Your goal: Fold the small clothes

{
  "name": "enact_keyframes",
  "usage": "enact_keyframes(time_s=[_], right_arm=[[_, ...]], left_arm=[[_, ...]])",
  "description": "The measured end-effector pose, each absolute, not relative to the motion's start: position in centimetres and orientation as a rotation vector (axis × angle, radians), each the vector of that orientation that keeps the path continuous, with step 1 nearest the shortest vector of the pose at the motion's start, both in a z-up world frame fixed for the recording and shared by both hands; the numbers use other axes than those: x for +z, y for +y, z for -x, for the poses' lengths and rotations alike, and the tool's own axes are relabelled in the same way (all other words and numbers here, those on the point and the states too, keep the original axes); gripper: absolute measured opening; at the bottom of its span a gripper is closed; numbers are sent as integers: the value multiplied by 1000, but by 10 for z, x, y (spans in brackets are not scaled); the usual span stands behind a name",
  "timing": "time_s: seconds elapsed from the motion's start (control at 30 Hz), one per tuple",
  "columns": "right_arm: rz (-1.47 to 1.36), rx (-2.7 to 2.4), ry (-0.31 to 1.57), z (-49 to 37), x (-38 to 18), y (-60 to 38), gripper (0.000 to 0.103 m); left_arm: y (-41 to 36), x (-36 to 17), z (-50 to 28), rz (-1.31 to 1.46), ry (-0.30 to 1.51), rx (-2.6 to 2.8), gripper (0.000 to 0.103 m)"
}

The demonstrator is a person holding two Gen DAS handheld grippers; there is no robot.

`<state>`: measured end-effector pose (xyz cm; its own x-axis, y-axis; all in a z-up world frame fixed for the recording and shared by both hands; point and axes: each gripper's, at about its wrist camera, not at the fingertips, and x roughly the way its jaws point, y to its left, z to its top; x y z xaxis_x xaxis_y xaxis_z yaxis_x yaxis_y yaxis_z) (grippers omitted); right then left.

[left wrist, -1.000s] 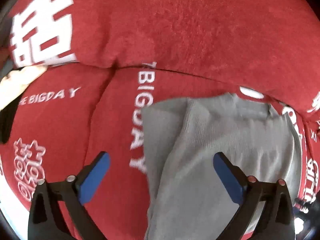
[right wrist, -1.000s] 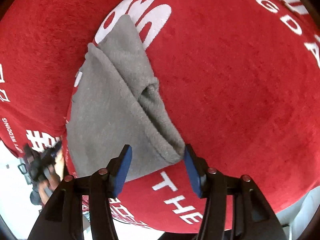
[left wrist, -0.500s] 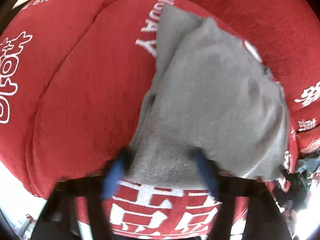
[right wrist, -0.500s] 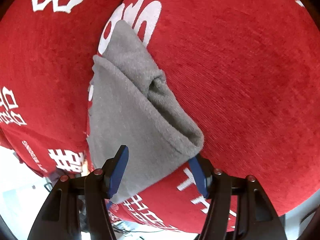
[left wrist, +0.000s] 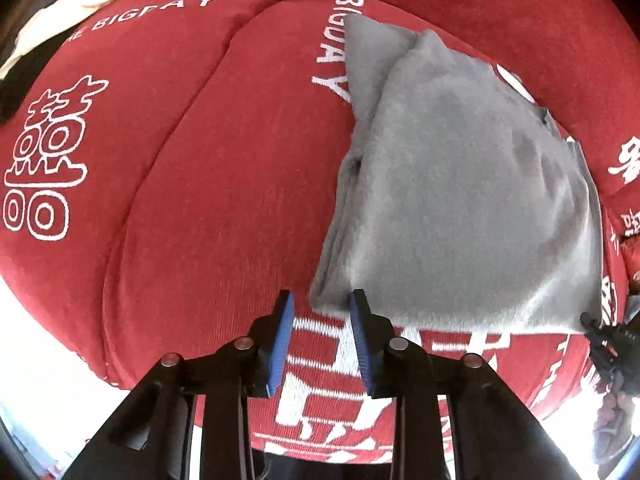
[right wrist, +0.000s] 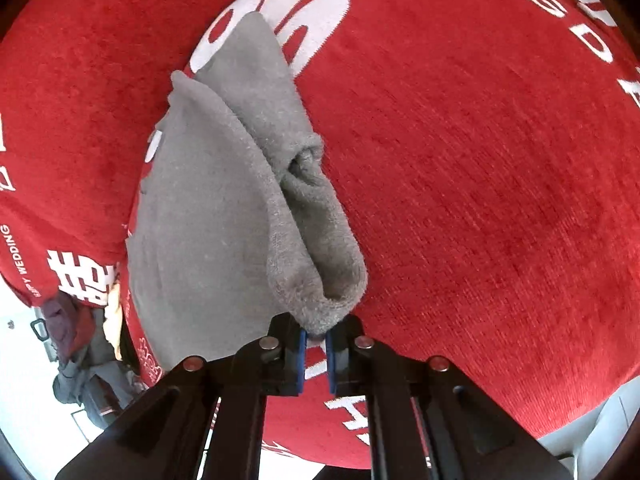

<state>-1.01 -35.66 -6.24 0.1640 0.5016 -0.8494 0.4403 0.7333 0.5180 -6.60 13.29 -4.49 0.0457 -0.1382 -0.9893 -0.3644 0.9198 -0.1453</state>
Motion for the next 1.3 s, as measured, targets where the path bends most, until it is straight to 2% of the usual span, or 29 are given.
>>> enact_keyframes(time_s=[0.03,0.07,0.1,0.33,0.43,0.47,0.63,0.77,1.3], right_arm=[[-805,62,1456,11,-57,-353,10],[-787,66,1461,12,-54,-351,13],[-768,69,1465,13,-50,-349,13],[-713,127,1491,31,-27,-320,15],[-681,168,1503,35,-22,-297,34],[-674,182,1505,36,-21,-291,46],[-591,285,1536,36,-16,-241,52],[-517,350,1556,35,-15,-205,68],[-515,402,1689,40,-44,-145,68]], left_arm=[[132,-43,67,399,1533,179,57],[130,-39,68,390,1522,189,88],[130,-36,68,384,1504,203,98],[132,-15,73,375,1497,200,98],[129,-13,77,310,1506,206,98],[129,-14,78,313,1516,201,98],[128,-15,81,376,1536,149,98],[134,-12,88,432,1526,147,98],[140,-24,98,520,1540,183,98]])
